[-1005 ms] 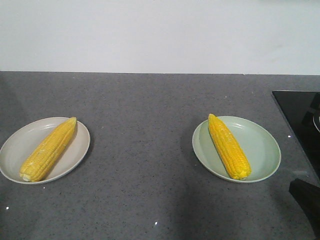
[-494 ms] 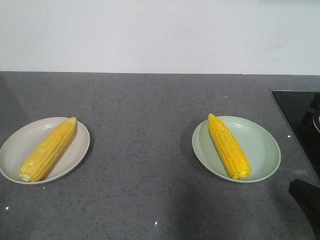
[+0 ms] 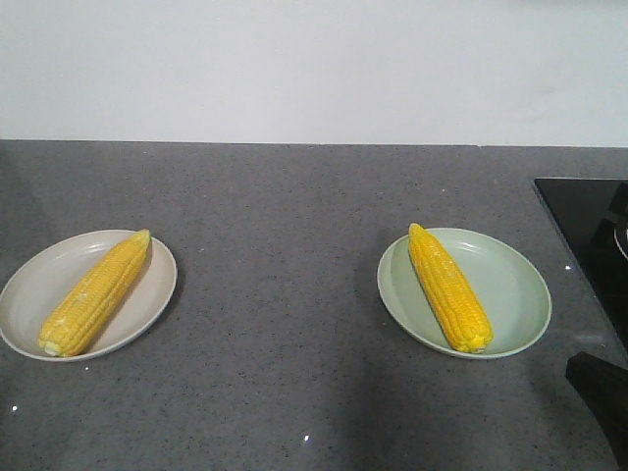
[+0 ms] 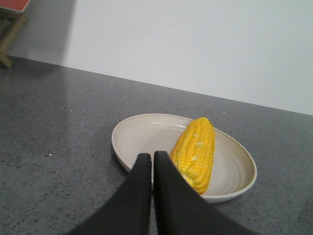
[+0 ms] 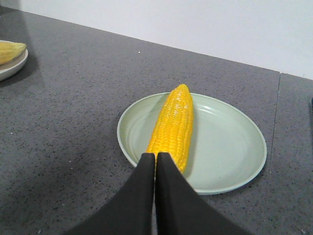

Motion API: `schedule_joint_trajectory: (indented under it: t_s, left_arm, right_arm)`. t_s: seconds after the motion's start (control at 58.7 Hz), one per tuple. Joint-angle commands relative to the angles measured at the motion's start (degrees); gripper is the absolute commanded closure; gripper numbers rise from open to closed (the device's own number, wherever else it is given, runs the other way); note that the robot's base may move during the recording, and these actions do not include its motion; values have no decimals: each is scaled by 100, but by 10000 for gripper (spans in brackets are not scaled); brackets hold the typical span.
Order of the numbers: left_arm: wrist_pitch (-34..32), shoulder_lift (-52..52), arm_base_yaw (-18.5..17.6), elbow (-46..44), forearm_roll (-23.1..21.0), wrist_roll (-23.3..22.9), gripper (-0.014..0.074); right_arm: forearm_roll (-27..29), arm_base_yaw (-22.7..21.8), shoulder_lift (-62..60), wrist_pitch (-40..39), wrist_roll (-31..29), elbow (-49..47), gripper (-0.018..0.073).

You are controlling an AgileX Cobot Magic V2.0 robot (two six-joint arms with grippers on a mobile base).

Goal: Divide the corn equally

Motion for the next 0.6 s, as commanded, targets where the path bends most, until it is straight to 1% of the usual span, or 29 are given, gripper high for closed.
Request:
schedule_joint_trajectory:
  t_s: [0.0,0.579]
  left_arm:
    - [-376,-87,-32,-129,-5,-58,603]
    - [-376,-87,-32,-129,-5,-58,603]
  right_arm:
    - [147,-28,32,-175,-65,-157,561]
    - [147,-28,32,-175,-65,-157,561]
